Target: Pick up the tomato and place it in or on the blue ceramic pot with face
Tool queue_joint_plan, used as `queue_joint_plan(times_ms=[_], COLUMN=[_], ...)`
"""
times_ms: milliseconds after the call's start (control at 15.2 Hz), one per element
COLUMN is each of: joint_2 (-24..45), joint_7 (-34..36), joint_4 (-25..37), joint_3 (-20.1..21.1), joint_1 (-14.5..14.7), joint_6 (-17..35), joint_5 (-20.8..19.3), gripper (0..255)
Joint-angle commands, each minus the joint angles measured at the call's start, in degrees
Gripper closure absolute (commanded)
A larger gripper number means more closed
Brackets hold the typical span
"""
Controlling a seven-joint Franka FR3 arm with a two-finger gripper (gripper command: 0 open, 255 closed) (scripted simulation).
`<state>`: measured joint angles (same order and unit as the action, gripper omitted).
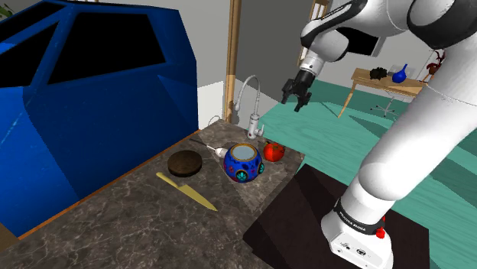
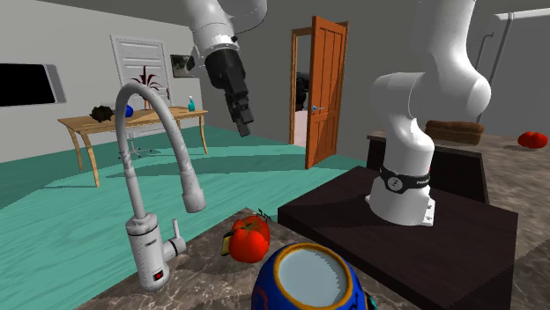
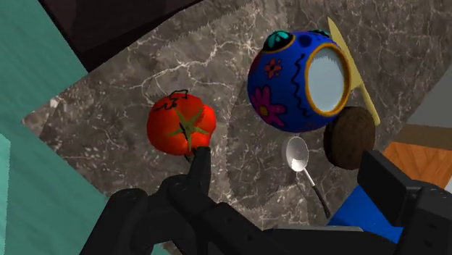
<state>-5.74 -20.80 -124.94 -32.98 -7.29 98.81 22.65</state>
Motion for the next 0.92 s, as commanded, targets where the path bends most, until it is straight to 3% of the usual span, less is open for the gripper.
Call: queue_joint_plan(times_ms=[0,330,858], joint_2=[6.04,20.87,41.93], joint_7=[-3.0,-8.93,-12.96], joint_4=[1.6,4.94,9.02], joint_3=[-2.42,-4.26,0.0], joint_1=[-1.13,-6.42,-17.6], joint_6=[-1.64,-7.24,-15.91], joint_5=[5.22,17.26,32.06], gripper=[0,0,0])
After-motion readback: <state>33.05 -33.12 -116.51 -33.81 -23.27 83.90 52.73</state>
